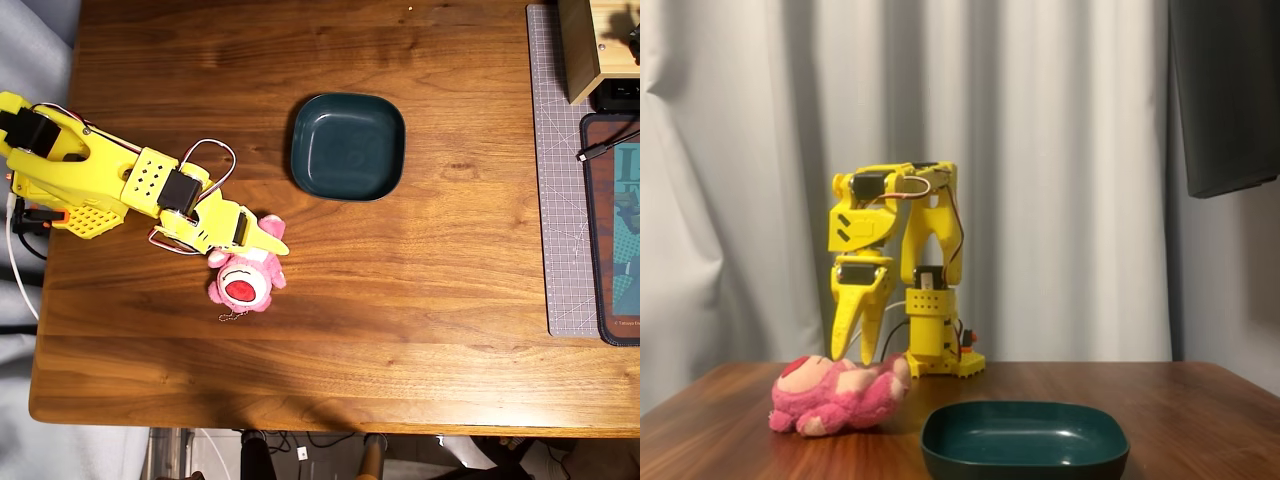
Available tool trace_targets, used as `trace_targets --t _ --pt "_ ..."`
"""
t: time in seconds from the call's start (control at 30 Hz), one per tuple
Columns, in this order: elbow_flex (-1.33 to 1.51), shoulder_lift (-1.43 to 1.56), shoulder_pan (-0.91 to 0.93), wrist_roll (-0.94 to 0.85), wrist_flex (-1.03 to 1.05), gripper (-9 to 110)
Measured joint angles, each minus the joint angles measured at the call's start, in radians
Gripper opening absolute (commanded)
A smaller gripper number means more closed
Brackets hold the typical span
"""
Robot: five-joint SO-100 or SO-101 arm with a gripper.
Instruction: Grasp a strawberry bear and put it in the bin.
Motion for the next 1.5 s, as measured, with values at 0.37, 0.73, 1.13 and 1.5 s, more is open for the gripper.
trace_targets --t 0.37,0.73,1.13,1.5 --pt "0.078 -0.028 -0.006 0.0 0.038 42" --pt "0.084 -0.069 -0.02 0.0 -0.003 42" --pt "0.074 -0.12 -0.021 0.0 -0.08 39" --pt "0.054 -0.144 -0.061 0.0 -0.126 13"
